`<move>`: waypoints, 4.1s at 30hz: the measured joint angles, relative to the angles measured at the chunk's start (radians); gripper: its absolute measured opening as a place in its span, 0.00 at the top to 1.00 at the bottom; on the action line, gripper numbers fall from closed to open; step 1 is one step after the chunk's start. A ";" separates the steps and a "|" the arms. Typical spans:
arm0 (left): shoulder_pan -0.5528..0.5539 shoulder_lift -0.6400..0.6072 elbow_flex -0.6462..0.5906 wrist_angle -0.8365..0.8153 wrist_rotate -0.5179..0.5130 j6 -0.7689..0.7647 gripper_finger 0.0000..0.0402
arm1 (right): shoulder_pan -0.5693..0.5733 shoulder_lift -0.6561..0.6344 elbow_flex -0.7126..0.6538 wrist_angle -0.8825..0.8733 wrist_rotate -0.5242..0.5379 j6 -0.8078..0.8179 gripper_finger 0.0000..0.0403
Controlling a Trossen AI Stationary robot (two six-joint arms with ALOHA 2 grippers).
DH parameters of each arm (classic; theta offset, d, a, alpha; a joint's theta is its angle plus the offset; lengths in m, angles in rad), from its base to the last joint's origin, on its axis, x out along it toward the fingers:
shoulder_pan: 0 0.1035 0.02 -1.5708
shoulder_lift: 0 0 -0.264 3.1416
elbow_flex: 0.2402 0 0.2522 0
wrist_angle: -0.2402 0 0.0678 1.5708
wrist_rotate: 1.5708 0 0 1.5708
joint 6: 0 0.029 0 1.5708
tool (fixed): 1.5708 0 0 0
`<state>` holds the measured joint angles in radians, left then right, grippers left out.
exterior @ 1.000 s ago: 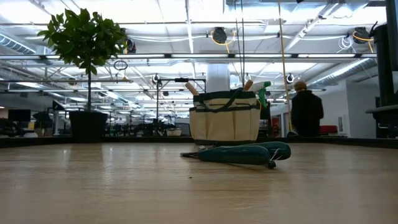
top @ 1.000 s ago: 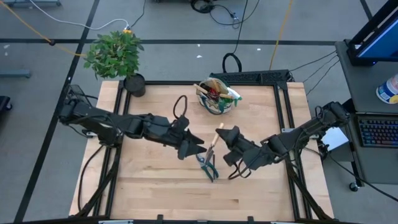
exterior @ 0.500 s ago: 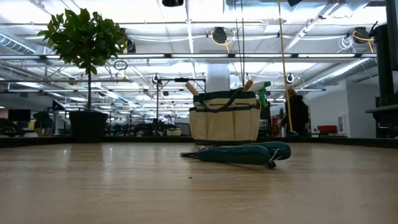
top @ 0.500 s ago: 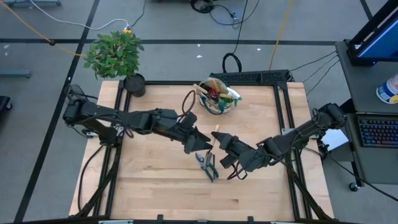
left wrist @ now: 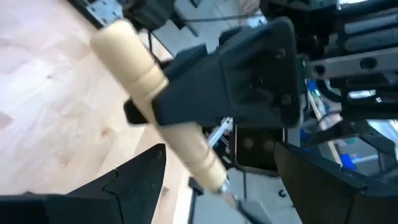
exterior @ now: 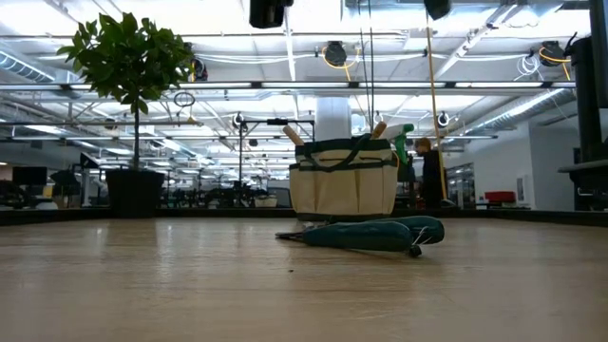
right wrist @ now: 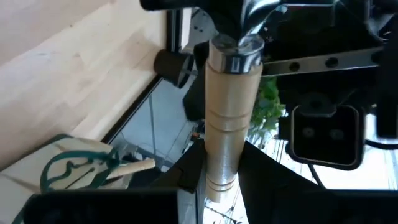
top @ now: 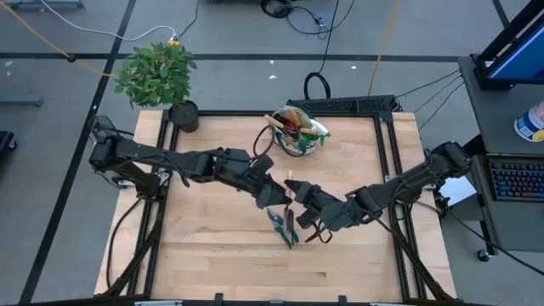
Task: Pick & Place Garden tools in Gardening bag
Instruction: Put the trowel into the gardening bag, then put the shear scissors into the gardening bag
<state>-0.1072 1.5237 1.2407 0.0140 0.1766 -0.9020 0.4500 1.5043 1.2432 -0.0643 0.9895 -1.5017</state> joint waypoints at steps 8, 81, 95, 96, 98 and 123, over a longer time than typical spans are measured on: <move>0.028 -0.002 0.000 -0.001 -0.005 -0.042 0.24 | 0.001 0.000 0.000 0.113 0.001 -0.042 0.86; 0.596 0.298 -0.001 0.548 -0.087 0.631 0.82 | 0.037 -0.578 -0.538 0.057 -0.104 1.707 0.43; 0.578 0.419 0.000 0.644 -0.125 0.465 0.82 | 0.036 -0.578 -0.538 0.016 -0.105 1.797 0.42; 0.577 0.418 0.001 0.639 -0.135 0.452 0.82 | 0.036 -0.578 -0.538 0.016 -0.105 1.797 0.42; 0.576 0.419 0.001 0.621 -0.141 0.435 0.82 | 0.036 -0.578 -0.538 0.016 -0.104 1.797 0.43; 0.574 0.312 0.000 0.423 -0.098 0.569 0.33 | 0.036 -0.578 -0.538 0.003 -0.104 1.796 0.42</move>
<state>0.4667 1.8352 1.2407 0.4374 0.0786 -0.3332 0.4862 0.9264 0.7052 -0.0615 0.8855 0.2947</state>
